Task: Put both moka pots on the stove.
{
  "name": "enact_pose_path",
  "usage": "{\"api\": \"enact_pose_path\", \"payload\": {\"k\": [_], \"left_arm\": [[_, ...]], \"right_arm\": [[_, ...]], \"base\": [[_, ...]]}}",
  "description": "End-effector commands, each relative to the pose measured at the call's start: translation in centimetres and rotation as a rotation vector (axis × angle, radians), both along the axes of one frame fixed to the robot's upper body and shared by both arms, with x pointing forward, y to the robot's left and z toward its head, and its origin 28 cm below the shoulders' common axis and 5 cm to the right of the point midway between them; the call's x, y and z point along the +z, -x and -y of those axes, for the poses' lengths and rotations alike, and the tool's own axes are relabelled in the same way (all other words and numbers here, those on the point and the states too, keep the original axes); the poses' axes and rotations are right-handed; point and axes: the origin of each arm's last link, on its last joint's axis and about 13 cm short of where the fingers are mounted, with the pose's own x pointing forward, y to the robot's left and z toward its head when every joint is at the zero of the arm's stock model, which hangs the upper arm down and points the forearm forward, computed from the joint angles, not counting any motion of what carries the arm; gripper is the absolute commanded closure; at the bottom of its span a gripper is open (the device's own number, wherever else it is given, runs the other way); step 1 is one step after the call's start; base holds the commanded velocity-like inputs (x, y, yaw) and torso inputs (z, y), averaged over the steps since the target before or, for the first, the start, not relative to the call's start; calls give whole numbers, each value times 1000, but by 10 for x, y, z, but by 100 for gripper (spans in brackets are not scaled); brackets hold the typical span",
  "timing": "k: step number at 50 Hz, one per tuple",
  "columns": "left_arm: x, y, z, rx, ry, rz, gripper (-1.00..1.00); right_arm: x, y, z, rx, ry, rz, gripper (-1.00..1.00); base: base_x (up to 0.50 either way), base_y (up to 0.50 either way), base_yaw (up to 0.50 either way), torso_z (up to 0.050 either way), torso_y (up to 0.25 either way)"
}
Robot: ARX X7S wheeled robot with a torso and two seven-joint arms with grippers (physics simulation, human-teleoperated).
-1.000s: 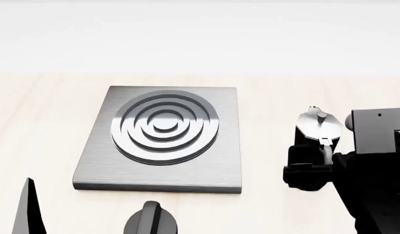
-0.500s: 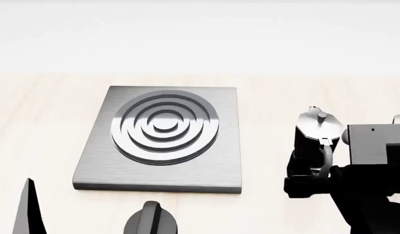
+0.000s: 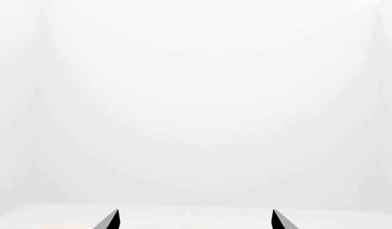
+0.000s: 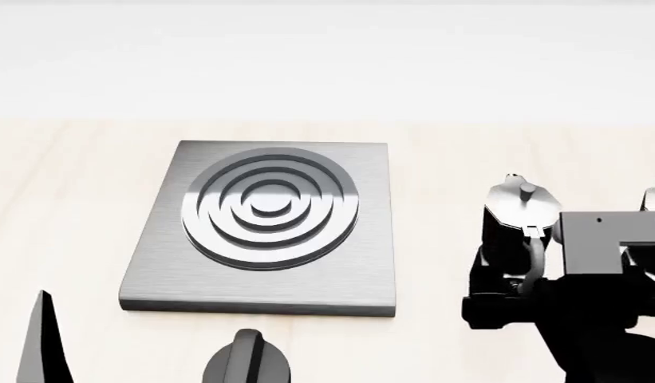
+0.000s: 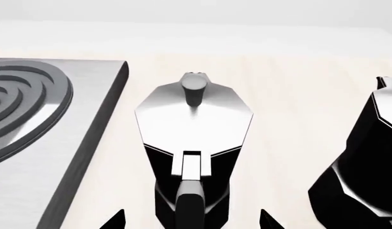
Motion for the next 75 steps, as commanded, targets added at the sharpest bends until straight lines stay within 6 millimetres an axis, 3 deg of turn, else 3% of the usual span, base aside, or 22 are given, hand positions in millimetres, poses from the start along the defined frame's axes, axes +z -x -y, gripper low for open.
{"api": "enact_pose_path", "payload": {"k": [1,22,46,61,75], "left_arm": [[0,0,0,1,0,0,-100],[1,1,1,-3,0,-1,-100],[0,1,1,-8,-4,-5,-100],[-2,-1,0,-8,-8,-14,-100],[-3,-2,0,-7,-12,-21,-100]], "right_arm": [[-1,-4,-1,-18,15,14,100],[4,-3,-3,-7,61,56,100],[77,12,-34,158,135,363,100],[106,0,-70,239,114,525,100],[89,-28,-103,306,56,646,100]], "base": [[0,0,0,0,0],[1,0,0,0,0],[0,0,0,0,1],[0,0,0,0,1],[0,0,0,0,1]]}}
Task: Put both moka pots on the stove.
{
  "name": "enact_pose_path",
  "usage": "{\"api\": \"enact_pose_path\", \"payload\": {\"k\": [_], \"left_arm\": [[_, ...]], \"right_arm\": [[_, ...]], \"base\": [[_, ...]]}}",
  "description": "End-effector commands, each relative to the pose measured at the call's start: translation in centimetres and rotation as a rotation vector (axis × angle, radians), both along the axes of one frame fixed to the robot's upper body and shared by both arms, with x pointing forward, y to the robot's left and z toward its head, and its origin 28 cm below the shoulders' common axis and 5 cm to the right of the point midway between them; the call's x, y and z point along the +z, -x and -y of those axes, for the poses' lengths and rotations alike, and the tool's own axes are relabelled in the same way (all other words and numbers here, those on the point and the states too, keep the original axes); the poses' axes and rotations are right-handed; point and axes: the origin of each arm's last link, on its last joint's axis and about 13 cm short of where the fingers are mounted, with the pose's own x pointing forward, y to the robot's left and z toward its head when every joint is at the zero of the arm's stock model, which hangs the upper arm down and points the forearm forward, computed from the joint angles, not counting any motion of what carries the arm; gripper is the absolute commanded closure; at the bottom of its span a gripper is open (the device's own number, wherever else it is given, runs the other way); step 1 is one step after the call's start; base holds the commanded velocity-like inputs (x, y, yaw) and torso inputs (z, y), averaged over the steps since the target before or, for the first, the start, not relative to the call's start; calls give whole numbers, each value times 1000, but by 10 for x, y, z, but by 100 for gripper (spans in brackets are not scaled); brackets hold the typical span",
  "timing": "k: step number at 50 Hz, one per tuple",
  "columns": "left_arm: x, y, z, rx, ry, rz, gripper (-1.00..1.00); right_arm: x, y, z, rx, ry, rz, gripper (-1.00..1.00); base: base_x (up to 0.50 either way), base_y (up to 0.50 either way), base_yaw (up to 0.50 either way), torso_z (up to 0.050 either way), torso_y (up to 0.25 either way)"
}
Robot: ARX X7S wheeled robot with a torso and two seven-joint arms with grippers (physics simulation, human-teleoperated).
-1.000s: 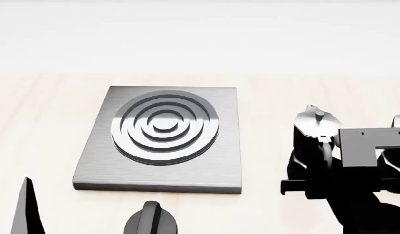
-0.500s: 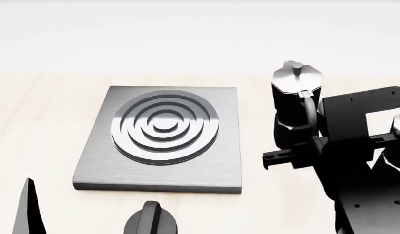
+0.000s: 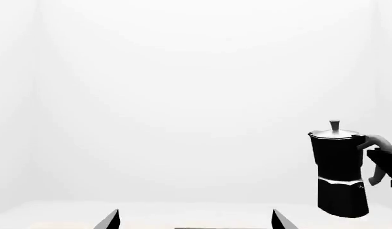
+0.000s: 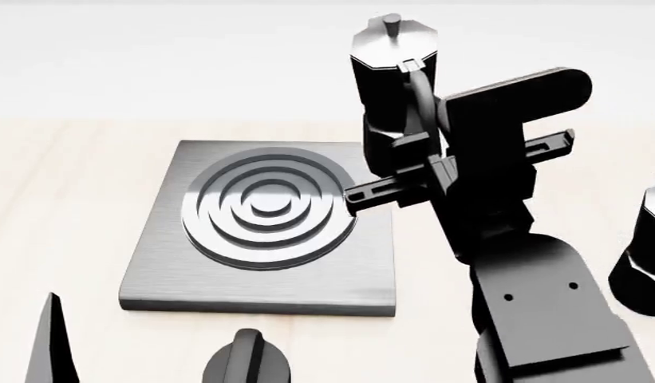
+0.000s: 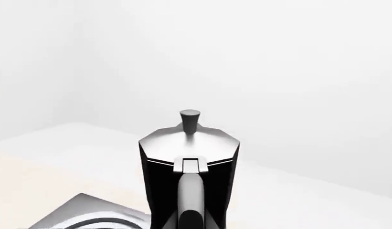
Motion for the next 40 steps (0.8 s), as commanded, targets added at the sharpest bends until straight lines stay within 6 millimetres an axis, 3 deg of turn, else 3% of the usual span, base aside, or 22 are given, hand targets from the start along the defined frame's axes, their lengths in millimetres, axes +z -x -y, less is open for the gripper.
{"api": "enact_pose_path", "payload": {"k": [1,10,16,24,40], "left_arm": [[-1,-1,-1,3,-2,-5,-100],[-1,-2,-1,0,2,-11,-100],[0,-1,0,-26,30,-21,-100],[-2,-1,0,-34,22,-22,-100],[0,0,-1,-37,29,-11,-100]], "right_arm": [[-1,-17,-29,69,-24,114,100],[-11,-37,-54,113,-49,94,100],[-2,-48,-68,151,-79,105,100],[-5,-63,-84,194,-124,133,100],[-18,-69,-102,243,-189,76,100]], "base": [[0,0,0,0,10],[0,0,0,0,0],[0,0,0,0,2],[0,0,0,0,1],[0,0,0,0,1]]}}
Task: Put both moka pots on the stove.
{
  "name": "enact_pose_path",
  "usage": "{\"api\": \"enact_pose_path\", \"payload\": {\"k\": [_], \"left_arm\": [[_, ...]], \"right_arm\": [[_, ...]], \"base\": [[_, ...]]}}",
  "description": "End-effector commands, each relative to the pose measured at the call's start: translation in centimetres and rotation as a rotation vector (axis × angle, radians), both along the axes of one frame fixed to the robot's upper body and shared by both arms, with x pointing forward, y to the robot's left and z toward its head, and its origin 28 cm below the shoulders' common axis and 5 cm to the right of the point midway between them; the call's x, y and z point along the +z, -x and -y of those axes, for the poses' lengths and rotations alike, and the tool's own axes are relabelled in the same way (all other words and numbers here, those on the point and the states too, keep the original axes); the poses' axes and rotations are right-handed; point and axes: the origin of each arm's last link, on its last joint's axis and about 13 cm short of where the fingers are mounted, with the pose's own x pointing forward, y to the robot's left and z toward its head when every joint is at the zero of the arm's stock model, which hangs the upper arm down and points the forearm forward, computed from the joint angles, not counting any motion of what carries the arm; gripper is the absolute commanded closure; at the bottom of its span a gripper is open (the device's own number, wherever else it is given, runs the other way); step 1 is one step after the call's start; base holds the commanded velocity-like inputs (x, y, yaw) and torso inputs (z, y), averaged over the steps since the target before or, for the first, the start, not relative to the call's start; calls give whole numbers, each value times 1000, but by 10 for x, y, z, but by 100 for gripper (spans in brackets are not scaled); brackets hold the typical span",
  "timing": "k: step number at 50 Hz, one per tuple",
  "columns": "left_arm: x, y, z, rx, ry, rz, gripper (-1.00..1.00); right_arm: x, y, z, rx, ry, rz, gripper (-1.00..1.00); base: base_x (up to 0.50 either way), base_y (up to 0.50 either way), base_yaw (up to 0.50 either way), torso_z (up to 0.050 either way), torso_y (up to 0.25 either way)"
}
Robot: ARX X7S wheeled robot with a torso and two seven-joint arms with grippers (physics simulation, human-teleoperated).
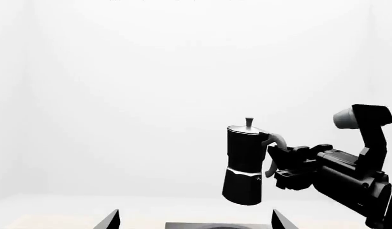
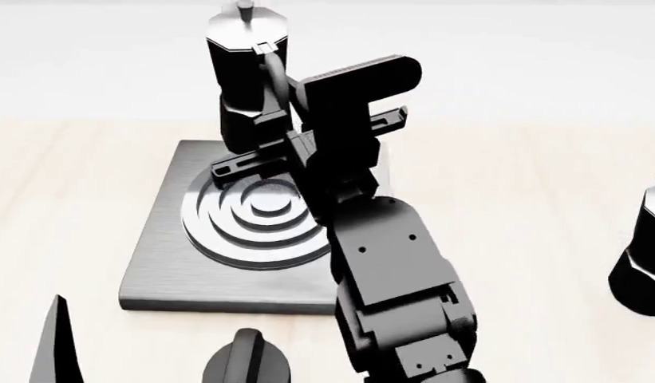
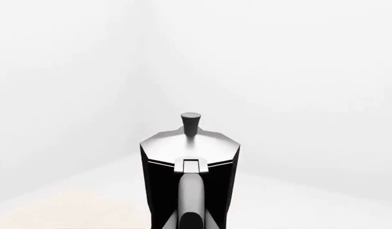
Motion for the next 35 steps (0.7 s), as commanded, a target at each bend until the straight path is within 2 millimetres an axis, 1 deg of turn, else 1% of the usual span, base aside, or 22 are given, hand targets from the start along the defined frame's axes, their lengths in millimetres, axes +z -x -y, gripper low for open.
{"api": "enact_pose_path", "payload": {"k": [1,10,15,18,35], "left_arm": [[0,1,-1,-15,13,11,-100],[0,1,-2,-5,13,30,-100],[0,1,-3,7,2,36,-100],[1,1,-3,9,1,38,-100],[0,1,-3,15,-2,38,-100]], "right_arm": [[4,-5,-8,8,-45,26,100],[-2,-5,-10,34,-86,12,100],[-11,-3,-11,40,-68,-11,100],[-13,-3,-11,37,-64,-17,100],[-18,-1,-11,36,-51,-20,100]], "base": [[0,0,0,0,0],[0,0,0,0,1],[0,0,0,0,0],[0,0,0,0,3],[0,0,0,0,-98]]}}
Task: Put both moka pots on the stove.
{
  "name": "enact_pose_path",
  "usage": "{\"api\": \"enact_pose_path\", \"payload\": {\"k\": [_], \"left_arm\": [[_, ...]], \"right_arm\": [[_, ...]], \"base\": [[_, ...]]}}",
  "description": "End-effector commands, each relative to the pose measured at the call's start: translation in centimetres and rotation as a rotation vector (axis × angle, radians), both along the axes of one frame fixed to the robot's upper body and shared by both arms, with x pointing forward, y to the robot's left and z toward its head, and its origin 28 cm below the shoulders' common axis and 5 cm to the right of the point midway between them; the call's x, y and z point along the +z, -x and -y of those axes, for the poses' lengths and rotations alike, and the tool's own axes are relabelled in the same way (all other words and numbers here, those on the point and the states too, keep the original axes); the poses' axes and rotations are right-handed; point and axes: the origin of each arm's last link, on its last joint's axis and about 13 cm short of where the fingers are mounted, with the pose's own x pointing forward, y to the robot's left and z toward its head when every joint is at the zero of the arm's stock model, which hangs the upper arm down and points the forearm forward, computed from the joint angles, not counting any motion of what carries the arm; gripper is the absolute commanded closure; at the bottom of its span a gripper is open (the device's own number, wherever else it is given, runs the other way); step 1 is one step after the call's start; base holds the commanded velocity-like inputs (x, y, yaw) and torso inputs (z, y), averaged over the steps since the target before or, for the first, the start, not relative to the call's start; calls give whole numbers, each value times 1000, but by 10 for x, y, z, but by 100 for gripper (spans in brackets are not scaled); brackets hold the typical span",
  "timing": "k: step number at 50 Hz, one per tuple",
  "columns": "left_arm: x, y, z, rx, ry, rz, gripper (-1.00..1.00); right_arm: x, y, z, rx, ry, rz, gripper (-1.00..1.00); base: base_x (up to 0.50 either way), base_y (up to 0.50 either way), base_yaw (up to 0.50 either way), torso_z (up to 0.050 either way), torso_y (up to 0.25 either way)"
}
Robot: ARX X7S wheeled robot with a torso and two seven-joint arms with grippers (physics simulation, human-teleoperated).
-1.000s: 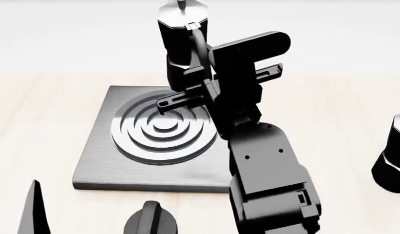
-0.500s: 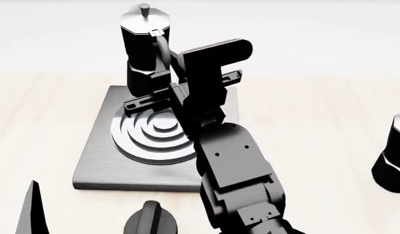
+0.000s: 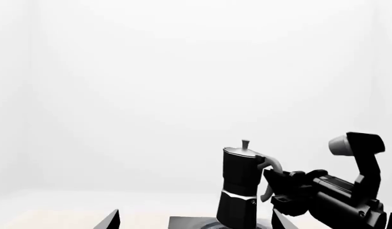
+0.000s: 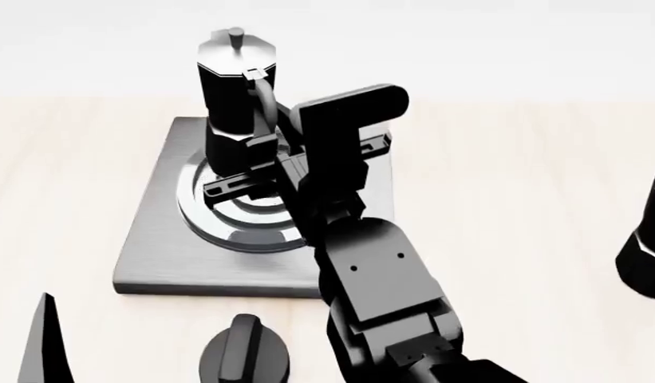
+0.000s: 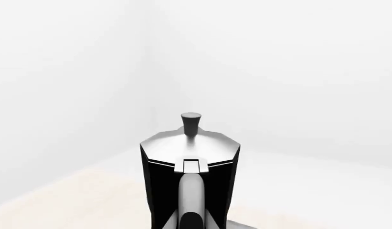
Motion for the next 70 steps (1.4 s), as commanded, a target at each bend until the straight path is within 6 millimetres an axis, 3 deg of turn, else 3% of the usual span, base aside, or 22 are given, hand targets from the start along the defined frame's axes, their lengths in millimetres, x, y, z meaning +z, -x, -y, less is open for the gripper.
{"api": "enact_pose_path", "payload": {"k": [1,22,49,50,63,70], "left_arm": [[0,0,-1,4,2,4,-100],[0,0,0,-3,10,-1,-100],[0,0,0,-1,23,-13,-100],[-1,-1,0,-2,21,-15,-100],[-1,-1,0,-2,23,-13,-100],[0,0,0,1,20,-13,-100]], "right_arm": [[5,-1,-2,-1,-6,30,100],[-1,1,-2,4,-20,18,100],[-33,10,4,21,72,-101,100],[-33,10,3,13,74,-95,-100],[-35,15,-2,75,35,-67,-100],[-13,69,15,58,80,96,-100]], "base": [[0,0,0,0,-98],[-1,0,0,0,-100],[0,0,0,0,-15],[0,0,3,0,-16],[0,0,0,0,0],[0,0,0,0,0]]}}
